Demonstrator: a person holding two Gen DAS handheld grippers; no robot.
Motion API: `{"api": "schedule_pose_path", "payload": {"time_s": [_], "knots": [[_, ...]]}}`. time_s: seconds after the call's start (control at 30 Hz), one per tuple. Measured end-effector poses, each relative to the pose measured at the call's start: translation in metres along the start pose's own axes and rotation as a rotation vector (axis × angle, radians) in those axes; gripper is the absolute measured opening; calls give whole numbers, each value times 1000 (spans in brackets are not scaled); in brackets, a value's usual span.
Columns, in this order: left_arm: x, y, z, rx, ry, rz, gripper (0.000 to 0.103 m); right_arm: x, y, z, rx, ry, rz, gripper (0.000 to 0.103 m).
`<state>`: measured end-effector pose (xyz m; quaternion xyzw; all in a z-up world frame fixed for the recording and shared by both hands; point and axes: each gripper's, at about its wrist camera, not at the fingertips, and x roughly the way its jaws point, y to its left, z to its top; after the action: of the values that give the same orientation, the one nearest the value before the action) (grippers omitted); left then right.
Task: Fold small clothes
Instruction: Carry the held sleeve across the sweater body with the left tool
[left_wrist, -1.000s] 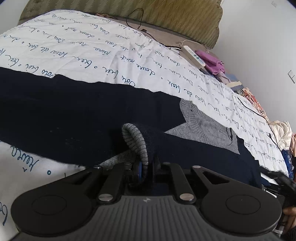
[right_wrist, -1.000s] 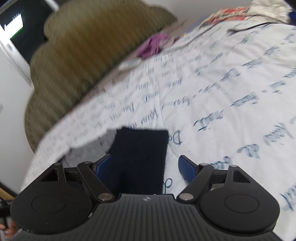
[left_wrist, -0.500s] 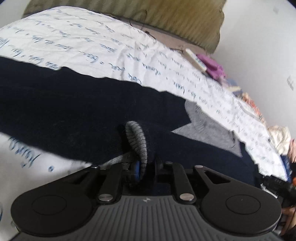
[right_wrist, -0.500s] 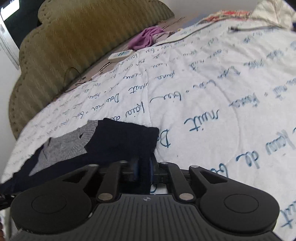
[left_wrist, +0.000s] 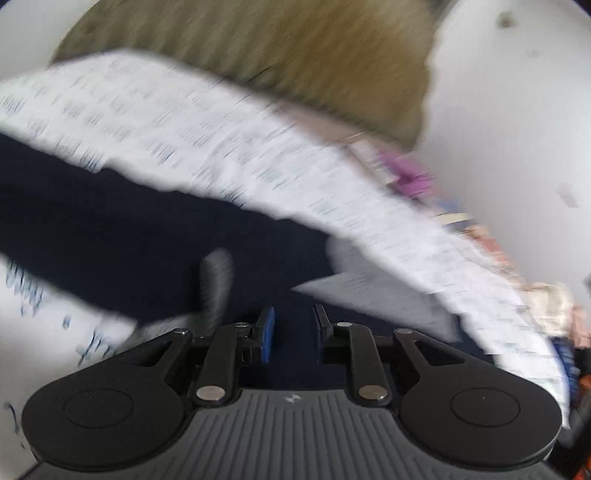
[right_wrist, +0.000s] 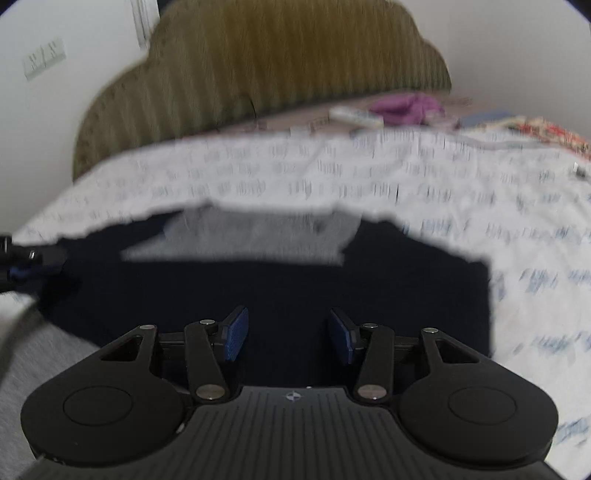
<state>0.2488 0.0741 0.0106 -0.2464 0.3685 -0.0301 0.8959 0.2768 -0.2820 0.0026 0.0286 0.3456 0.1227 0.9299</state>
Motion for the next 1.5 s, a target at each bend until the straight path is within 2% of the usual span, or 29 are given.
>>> {"api": "schedule_pose_path", "payload": {"time_s": [0.03, 0.07, 0.1, 0.2, 0.27, 0.3, 0.37, 0.43, 0.5, 0.57, 0.6, 0.67, 0.77, 0.9, 0.97, 1.03, 1.07, 1.13, 1.2, 1.27, 1.33, 1.4, 1.5], "knots": [[9, 11, -5, -56, 10, -21, 17, 5, -1, -8, -13, -6, -9, 56], [10, 21, -8, -90, -21, -66, 16, 5, -1, -17, -38, -55, -3, 57], [11, 28, -9, -99, -22, -87, 10, 4, 1, -24, -49, -82, 2, 58], [1, 48, -6, -159, 18, -165, 10, 2, 1, -25, -37, -84, 10, 61], [-21, 68, 2, -222, -5, -198, 10, 2, 0, -27, -35, -84, 23, 63], [-38, 79, 6, -253, -71, -196, 12, 1, 1, -27, -35, -85, 25, 64], [-75, 113, 13, -350, -270, -146, 18, 2, 1, -27, -34, -86, 28, 65], [-107, 162, 22, -548, -446, -54, 30, 2, 1, -27, -33, -87, 33, 68], [-129, 218, 25, -819, -578, 27, 40, 2, 2, -27, -32, -87, 40, 70], [-137, 263, 24, -1026, -629, 24, 40, 2, 3, -27, -34, -86, 44, 72], [-138, 281, 24, -1094, -630, 13, 40, 2, 4, -27, -35, -86, 43, 72], [-137, 304, 27, -1149, -630, 22, 40, 2, 4, -27, -36, -86, 42, 73], [-130, 321, 38, -1133, -615, 12, 40, 1, 4, -27, -33, -87, 44, 73], [-125, 323, 64, -1049, -609, 86, 40, 1, 4, -27, -29, -88, 45, 73], [-125, 320, 74, -980, -592, 152, 39, 1, 4, -27, -28, -88, 46, 74], [-121, 306, 84, -890, -577, 256, 31, 1, 4, -27, -22, -89, 50, 74], [-121, 298, 88, -839, -578, 337, 13, 1, 3, -28, -19, -89, 52, 74], [-118, 280, 101, -685, -561, 487, 10, 1, 3, -28, -13, -90, 56, 75], [-114, 238, 105, -453, -572, 598, 9, 1, 3, -27, -12, -90, 57, 75], [-102, 186, 101, -168, -615, 646, 9, 1, 2, -27, -11, -89, 60, 76], [-91, 134, 83, 129, -657, 631, 9, 2, 2, -27, -12, -88, 63, 77], [-71, 90, 58, 405, -662, 605, 10, 2, 3, -27, -15, -87, 61, 78], [-37, 50, 24, 689, -609, 598, 10, 2, 6, -27, -30, -83, 50, 79]]}}
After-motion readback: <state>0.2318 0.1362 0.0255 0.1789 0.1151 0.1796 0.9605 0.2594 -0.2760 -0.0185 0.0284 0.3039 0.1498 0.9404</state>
